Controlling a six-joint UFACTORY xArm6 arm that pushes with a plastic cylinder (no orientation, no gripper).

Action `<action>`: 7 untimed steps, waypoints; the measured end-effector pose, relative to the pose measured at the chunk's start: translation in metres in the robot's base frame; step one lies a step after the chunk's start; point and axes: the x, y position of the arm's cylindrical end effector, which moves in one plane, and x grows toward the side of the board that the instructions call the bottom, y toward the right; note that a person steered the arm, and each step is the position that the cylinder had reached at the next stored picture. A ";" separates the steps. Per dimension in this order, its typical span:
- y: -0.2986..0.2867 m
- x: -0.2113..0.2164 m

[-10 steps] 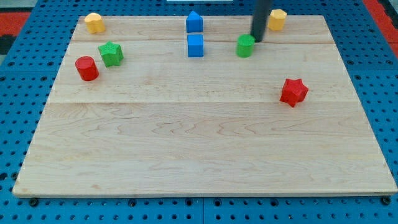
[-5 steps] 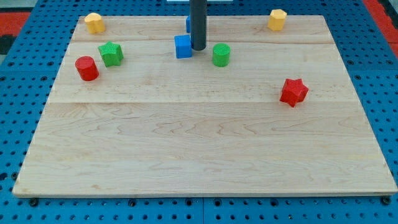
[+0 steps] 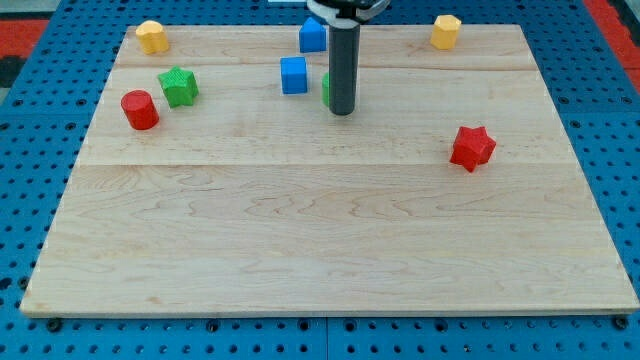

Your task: Move the green circle diagonally to the bottom left of the yellow hexagon

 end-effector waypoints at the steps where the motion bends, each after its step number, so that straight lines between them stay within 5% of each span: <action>1: 0.007 0.005; 4: 0.030 0.040; 5: 0.091 -0.012; 6: 0.088 -0.063; 7: 0.002 -0.074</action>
